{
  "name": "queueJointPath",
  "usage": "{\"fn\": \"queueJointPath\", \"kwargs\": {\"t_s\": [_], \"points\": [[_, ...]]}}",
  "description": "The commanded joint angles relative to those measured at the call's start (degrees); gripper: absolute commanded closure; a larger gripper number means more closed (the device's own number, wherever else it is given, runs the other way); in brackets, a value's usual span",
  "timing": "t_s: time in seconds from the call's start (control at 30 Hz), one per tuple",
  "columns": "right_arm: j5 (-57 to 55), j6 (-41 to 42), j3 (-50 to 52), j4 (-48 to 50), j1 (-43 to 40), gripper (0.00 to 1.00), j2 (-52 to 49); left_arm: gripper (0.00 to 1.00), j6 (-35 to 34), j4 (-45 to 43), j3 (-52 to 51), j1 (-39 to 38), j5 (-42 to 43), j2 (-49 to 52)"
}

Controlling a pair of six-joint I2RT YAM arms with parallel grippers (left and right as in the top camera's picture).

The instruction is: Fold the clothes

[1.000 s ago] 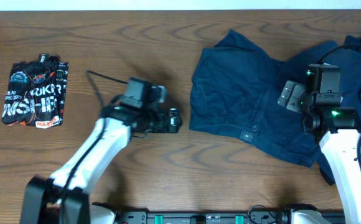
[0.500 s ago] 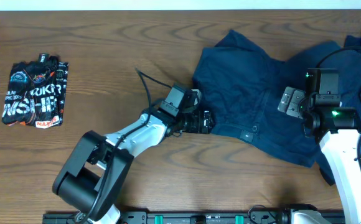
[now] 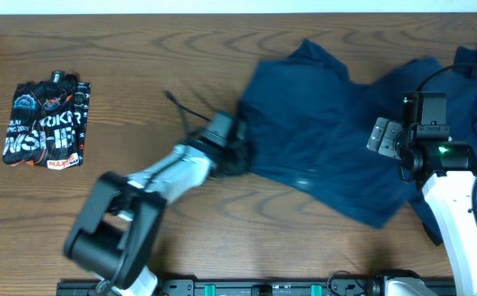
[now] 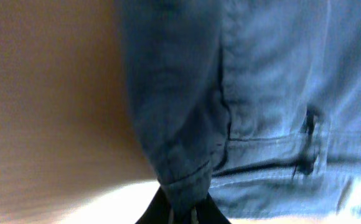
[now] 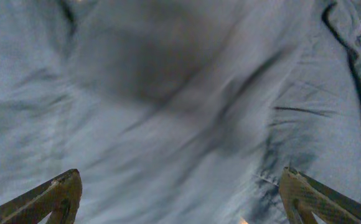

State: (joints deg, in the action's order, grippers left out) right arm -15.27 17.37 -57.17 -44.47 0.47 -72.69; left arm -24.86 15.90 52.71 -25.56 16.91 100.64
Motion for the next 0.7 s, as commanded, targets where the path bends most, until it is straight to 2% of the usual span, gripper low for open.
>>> {"fn": "queueJointPath", "kwargs": {"t_s": [0.0, 0.07, 0.1, 0.13, 0.17, 0.27, 0.33, 0.5, 0.67], "points": [[-0.8, -0.7, -0.5, -0.1, -0.5, 0.01, 0.7, 0.94, 7.3, 4.1, 6.5, 12.1, -18.1, -5.9], [-0.8, -0.7, -0.5, -0.1, -0.5, 0.01, 0.7, 0.94, 7.4, 6.9, 11.5, 19.1, -18.3, -7.6], [-0.8, -0.7, -0.5, -0.1, -0.5, 0.01, 0.7, 0.77, 7.4, 8.3, 13.8, 22.0, -16.9, -8.1], [-0.8, -0.7, -0.5, -0.1, -0.5, 0.01, 0.7, 0.28, 7.4, 9.7, 15.7, 24.4, -15.0, -8.4], [-0.8, -0.7, -0.5, -0.1, -0.5, 0.01, 0.7, 0.02, 7.4, 11.4, 17.7, 26.9, -11.6, -8.6], [-0.3, -0.7, -0.5, -0.3, -0.5, 0.01, 0.7, 0.02, 7.4, 17.6, 19.6, 31.1, -1.6, -8.9], [1.4, -1.5, -0.5, -0.4, -0.5, 0.01, 0.7, 0.02, 7.0, 24.7, 19.6, 32.3, 3.2, -8.9], [7.0, -4.2, -0.5, -0.7, -0.5, 0.01, 0.4, 0.02, 6.8, 41.3, 17.2, 29.7, 4.6, -8.8], [9.7, -4.2, -0.5, -5.1, -0.5, 0.01, -1.3, 0.01, 5.5, 44.5, 10.3, 23.8, 7.0, -8.8]]}}
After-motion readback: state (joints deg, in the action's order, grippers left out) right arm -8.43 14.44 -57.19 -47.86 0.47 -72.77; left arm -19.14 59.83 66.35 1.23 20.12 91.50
